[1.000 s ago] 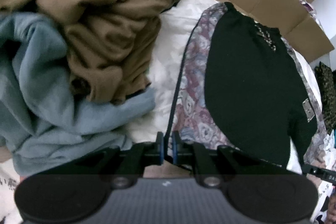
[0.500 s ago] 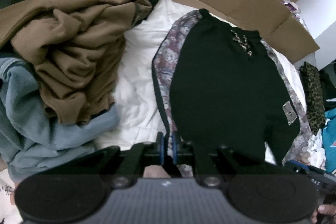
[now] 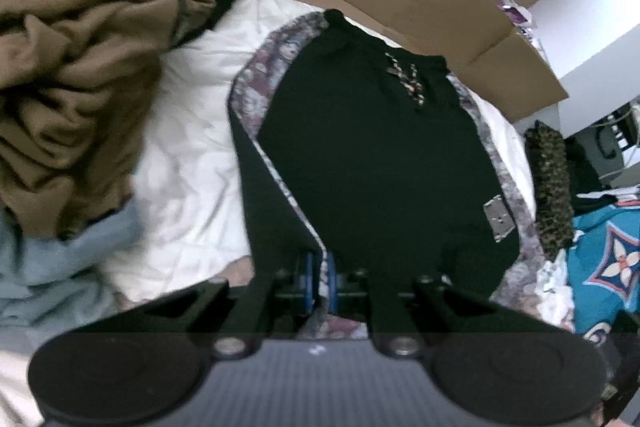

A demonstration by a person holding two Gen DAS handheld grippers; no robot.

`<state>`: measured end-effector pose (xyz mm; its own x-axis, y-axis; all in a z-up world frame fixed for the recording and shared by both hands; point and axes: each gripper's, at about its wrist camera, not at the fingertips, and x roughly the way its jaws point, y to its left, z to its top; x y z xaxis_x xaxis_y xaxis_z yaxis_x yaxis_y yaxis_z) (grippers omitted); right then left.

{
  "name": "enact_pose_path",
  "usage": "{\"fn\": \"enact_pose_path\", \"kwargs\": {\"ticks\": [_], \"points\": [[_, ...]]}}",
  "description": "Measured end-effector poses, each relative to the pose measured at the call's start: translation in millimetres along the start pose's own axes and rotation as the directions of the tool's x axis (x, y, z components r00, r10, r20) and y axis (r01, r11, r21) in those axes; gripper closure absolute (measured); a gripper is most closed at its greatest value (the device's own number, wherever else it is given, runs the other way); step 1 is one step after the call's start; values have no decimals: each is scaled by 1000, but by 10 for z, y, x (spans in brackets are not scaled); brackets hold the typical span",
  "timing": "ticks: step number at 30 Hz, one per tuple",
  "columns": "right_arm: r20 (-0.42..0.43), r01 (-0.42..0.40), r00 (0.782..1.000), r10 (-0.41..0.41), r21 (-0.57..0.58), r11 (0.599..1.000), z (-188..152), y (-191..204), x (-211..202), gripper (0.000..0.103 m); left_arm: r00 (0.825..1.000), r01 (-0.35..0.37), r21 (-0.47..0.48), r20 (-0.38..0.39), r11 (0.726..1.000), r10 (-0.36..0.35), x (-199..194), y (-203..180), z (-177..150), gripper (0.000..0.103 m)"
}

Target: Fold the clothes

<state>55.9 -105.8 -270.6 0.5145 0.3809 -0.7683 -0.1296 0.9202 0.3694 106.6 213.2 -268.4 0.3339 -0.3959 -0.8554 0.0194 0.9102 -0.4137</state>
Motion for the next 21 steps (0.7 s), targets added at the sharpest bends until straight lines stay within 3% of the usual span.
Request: {"fn": "enact_pose_path", "kwargs": {"ticks": [12, 17, 21], "points": [[5, -179, 984, 179, -59, 982, 143, 396, 238, 54, 994, 96, -8, -49, 995, -96, 304, -246, 77, 95], [-8, -222, 975, 222, -76, 972, 213, 517, 334, 54, 989, 129, -22, -72, 991, -130, 399, -337, 92, 95], [-18, -205, 979, 204, -63, 977, 264, 575, 436, 49, 982, 165, -50, -87, 985, -169, 473, -420, 67, 95]]}}
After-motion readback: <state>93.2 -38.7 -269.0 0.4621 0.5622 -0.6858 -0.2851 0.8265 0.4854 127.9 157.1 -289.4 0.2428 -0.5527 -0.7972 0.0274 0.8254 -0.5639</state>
